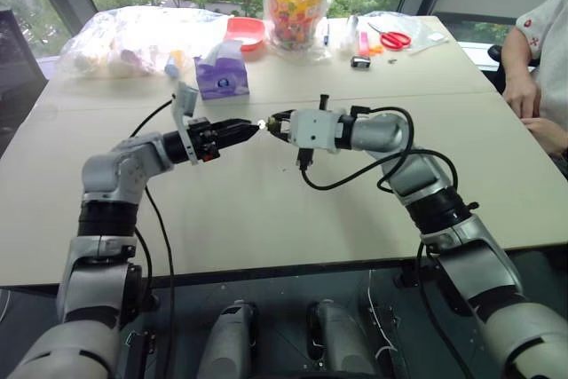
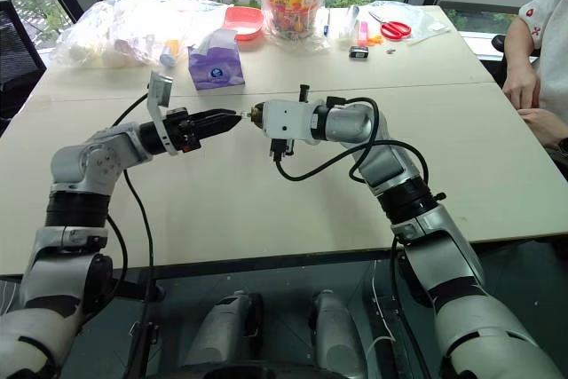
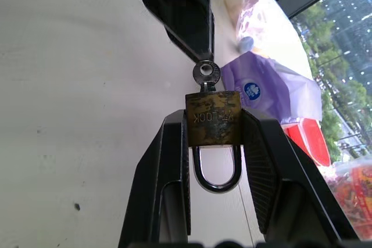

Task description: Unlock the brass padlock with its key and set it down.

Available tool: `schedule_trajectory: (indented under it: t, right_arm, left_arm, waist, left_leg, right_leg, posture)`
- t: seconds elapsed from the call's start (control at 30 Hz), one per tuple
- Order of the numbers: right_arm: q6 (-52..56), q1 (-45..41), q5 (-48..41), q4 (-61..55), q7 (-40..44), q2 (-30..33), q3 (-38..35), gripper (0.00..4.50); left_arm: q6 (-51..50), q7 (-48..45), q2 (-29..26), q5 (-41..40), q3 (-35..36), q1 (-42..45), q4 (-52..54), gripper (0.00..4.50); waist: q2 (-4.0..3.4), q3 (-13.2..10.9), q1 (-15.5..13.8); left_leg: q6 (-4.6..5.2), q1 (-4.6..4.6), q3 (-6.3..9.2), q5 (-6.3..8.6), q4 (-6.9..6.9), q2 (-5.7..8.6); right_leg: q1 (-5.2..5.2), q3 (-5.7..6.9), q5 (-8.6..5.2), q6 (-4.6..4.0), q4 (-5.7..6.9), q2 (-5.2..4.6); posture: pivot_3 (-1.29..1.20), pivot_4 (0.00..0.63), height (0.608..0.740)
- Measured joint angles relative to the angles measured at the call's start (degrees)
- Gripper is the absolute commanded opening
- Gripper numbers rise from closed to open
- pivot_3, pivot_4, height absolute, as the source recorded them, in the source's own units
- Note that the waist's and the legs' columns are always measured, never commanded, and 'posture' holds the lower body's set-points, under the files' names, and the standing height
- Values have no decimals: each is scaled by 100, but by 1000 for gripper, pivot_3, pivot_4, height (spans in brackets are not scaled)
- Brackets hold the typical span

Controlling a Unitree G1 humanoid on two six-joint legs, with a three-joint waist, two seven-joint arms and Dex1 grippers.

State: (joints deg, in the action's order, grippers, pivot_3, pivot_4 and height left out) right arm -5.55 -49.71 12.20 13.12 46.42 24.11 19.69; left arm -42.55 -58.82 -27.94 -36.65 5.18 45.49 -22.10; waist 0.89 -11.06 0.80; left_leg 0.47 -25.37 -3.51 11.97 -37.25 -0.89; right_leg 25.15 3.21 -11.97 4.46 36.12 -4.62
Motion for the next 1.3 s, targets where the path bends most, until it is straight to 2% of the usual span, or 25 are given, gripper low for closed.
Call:
schedule_trajectory:
  t: [0.03,0.33,0.47,0.5,0.8,0.93,1.1,1.3]
  right_arm:
    - [28,8,11,-57,-25,1,-1,700]
    - [319,162,63,-297,-98,7,-11,700]
    - [398,165,68,-394,-111,19,-28,700]
    - [401,165,69,-407,-112,19,-32,700]
    - [406,165,67,-410,-115,7,-32,700]
    - [462,166,68,-409,-97,14,-31,700]
    - [552,240,67,-405,10,22,-26,700]
    - [576,255,68,-405,128,23,-3,700]
  left_arm:
    - [49,-77,3,23,-6,77,-89,395]
    - [344,-414,172,357,-176,378,-599,395]
    - [344,-542,162,372,-195,378,-601,395]
    - [341,-572,153,372,-195,378,-600,181]
    - [358,-635,135,403,-195,375,-595,181]
    - [1058,-685,91,843,-412,349,-472,181]
    - [2629,-849,-37,1746,-908,295,-381,181]
    - [3794,-1043,-127,2311,-1126,288,-484,181]
  waist:
    - [0,0,0]
    - [0,0,-6]
    - [0,0,-4]
    - [0,0,-4]
    - [0,0,-8]
    - [0,0,-11]
    - [0,0,-15]
    - [0,0,-12]
  left_leg:
    - [0,0,1,0,0,-1]
    - [1,-1,4,0,1,-1]
    - [1,-1,7,0,1,-3]
    - [1,-1,7,0,1,-3]
    - [1,-1,10,0,0,-3]
    - [1,-1,9,0,0,-3]
    - [1,-1,6,0,1,-3]
    - [1,-1,4,0,1,-4]
  right_leg:
    - [0,0,0,0,-1,0]
    - [-1,0,0,0,-1,0]
    - [0,0,0,0,-1,0]
    - [-1,0,0,0,-1,0]
    - [-2,0,0,0,-1,-1]
    - [-2,0,0,0,-1,-1]
    - [-1,0,0,-2,-1,-2]
    - [0,0,0,-2,-1,-2]
  posture:
    - [0,150,740]
    - [0,150,740]
    - [0,150,740]
    - [0,150,740]
    - [0,150,740]
    - [0,150,740]
    - [0,150,740]
    - [0,150,740]
